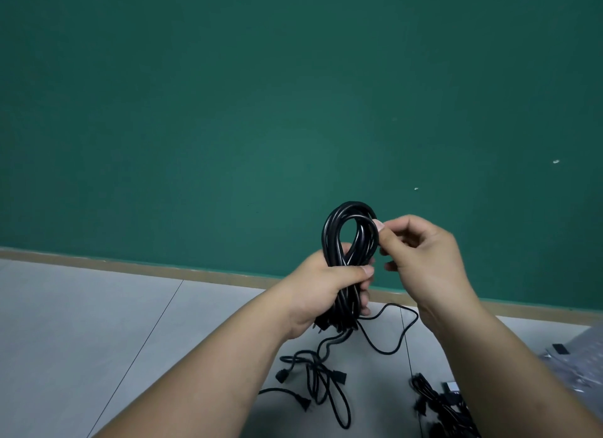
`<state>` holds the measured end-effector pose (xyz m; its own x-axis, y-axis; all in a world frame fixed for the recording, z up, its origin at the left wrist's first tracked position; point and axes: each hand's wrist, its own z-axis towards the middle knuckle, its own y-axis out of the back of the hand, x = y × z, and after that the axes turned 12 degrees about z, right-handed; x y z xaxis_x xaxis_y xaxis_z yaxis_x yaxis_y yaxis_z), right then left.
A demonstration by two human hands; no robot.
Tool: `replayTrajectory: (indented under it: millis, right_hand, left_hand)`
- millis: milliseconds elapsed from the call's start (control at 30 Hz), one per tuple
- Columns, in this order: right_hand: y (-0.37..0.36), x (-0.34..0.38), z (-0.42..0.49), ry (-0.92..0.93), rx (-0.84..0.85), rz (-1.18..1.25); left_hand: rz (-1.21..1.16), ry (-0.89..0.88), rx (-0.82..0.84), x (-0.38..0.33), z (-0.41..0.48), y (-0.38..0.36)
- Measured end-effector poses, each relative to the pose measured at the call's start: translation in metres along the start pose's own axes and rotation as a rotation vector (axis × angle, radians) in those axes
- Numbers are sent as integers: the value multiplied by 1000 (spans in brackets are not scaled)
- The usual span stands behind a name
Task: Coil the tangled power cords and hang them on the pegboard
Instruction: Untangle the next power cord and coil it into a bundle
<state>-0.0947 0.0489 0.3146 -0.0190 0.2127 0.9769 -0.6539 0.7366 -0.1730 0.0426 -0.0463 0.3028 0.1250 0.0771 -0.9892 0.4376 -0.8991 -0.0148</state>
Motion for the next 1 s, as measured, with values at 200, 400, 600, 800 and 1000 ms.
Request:
replayTrajectory:
  millis: [200, 400, 600, 800, 1000]
  right_hand:
    - [-6, -12, -7, -303, 319, 158]
    - [-8, -21, -18, -410, 578, -75]
    - [2, -19, -11, -339, 728, -408]
    - [4, 2, -11, -134, 759, -565]
    - [-7, 26, -18, 254, 524, -378]
  left_hand:
    - [-282, -51, -145, -10, 5, 6]
    - [-489, -106, -394, -21, 8, 30]
    - [-637, -216, -753, -29, 12, 69]
    - [-56, -97, -1045, -30, 3, 100]
    - [163, 0, -386, -17, 1, 81]
